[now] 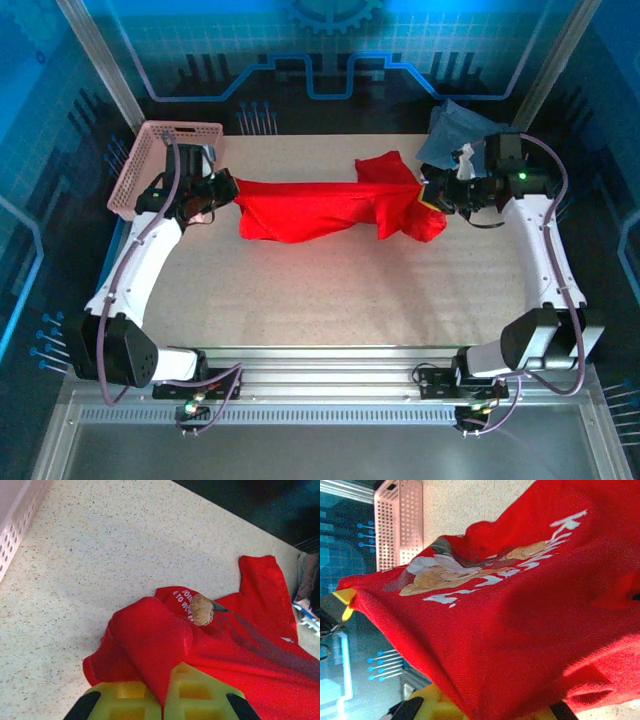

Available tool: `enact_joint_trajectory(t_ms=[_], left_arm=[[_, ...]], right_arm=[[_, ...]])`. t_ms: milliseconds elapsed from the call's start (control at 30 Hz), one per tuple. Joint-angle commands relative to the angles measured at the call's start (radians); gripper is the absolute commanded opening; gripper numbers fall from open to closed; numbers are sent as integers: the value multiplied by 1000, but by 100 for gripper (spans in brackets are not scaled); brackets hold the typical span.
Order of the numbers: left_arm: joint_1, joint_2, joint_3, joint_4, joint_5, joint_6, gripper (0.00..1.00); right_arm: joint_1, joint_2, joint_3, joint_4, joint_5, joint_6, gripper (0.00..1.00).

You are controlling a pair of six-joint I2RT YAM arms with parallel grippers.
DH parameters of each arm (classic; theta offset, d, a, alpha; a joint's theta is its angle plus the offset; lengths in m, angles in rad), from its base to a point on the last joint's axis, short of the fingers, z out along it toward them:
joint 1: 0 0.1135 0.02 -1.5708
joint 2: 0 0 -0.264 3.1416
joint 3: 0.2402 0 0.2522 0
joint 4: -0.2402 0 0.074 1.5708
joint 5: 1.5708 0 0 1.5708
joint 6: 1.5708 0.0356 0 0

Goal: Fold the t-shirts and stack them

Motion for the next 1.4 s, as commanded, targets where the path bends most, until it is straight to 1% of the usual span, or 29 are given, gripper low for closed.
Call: enact_joint_trajectory(t_ms=[0, 67, 133, 200, 267, 333, 367, 433, 500, 533, 567, 600, 733, 833, 867, 967, 1033, 1133, 1200, 1367], left_arm=[[71, -37, -22, -41, -93, 82, 6], [71, -78, -69, -31, -85, 92, 7], [72, -103, -126, -60, -118, 105, 11], [77, -107, -182, -104, -141, 110, 12], [86, -109, -255, -120, -136, 83, 16], [91, -116, -325, -99, -133, 43, 19], [93, -119, -355, -80, -118, 14, 21], [92, -121, -395, -33, -56, -41, 30], [92, -121, -413, -16, -13, -91, 32], [91, -126, -415, -21, 5, -113, 35], [89, -136, -421, -21, 29, -132, 41], [84, -148, -426, -19, 50, -153, 44], [29, -194, -457, -24, 165, -253, 52], [-47, -209, -500, -8, 259, -351, 53], [-79, -210, -521, -11, 276, -392, 53], [-171, -222, -575, -31, 288, -493, 48], [-209, -228, -609, -50, 278, -544, 46], [-221, -226, -651, -58, 243, -574, 41], [-221, -207, -663, -35, 232, -589, 40], [-233, -109, -660, 33, 217, -632, 35]], right_arm=[[-56, 34, 16, -115, -31, -98, 0], [-55, 40, -31, -154, -16, -146, 0], [-59, 36, -99, -173, 42, -170, 0], [-74, 23, -186, -158, 89, -162, 0], [-88, 5, -286, -94, 73, -130, 0], [-89, 2, -353, -38, 53, -113, 0], [-89, 11, -373, -28, 56, -107, 0], [-87, 26, -395, -17, 68, -110, 0], [-88, 45, -394, -25, 94, -119, 0], [-88, 53, -386, -34, 106, -124, 0], [-90, 59, -377, -43, 123, -125, 0], [-91, 61, -369, -48, 138, -124, 0], [-96, 74, -347, -54, 154, -115, 0], [-96, 84, -342, -57, 164, -110, 0], [-96, 87, -343, -57, 166, -111, 0], [-96, 94, -346, -56, 176, -110, 0], [-96, 94, -350, -53, 175, -108, 0], [-96, 97, -361, -45, 170, -108, 0], [-96, 100, -361, -45, 168, -111, 0], [-96, 104, -363, -44, 166, -120, 0]])
